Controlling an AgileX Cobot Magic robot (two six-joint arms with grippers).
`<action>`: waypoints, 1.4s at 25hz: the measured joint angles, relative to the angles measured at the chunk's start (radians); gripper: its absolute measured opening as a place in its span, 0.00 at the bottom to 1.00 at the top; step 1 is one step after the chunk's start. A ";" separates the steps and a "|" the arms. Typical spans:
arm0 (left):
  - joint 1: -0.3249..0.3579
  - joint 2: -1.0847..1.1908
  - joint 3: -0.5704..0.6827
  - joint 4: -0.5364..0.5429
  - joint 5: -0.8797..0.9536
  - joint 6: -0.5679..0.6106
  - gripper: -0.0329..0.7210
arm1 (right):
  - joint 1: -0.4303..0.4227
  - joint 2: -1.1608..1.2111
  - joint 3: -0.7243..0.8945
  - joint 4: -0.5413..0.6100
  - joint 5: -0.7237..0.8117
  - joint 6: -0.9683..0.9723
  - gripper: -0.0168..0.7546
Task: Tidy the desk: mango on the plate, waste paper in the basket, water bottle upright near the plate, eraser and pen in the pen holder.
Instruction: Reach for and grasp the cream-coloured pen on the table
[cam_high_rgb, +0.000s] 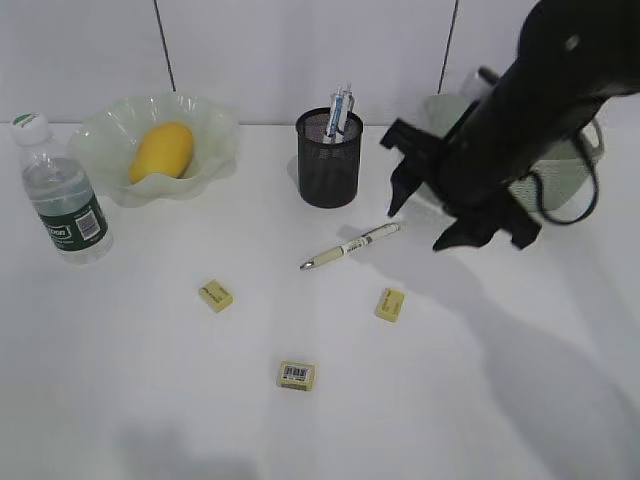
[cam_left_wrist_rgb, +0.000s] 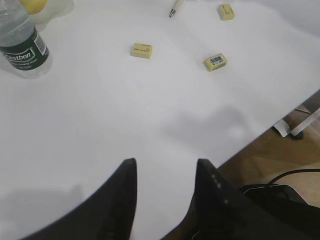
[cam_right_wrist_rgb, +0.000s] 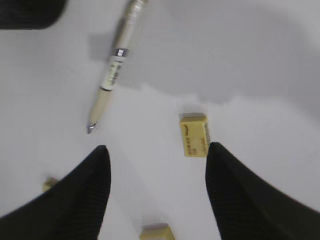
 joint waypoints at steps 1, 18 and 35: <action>0.000 0.000 0.000 0.000 0.000 0.000 0.44 | 0.000 0.025 0.000 0.012 -0.003 0.016 0.64; 0.022 -0.147 0.000 0.007 -0.003 0.000 0.43 | 0.009 0.262 -0.244 0.066 0.009 0.076 0.64; 0.365 -0.158 0.003 0.007 -0.003 -0.003 0.40 | 0.029 0.398 -0.397 -0.148 0.131 0.376 0.64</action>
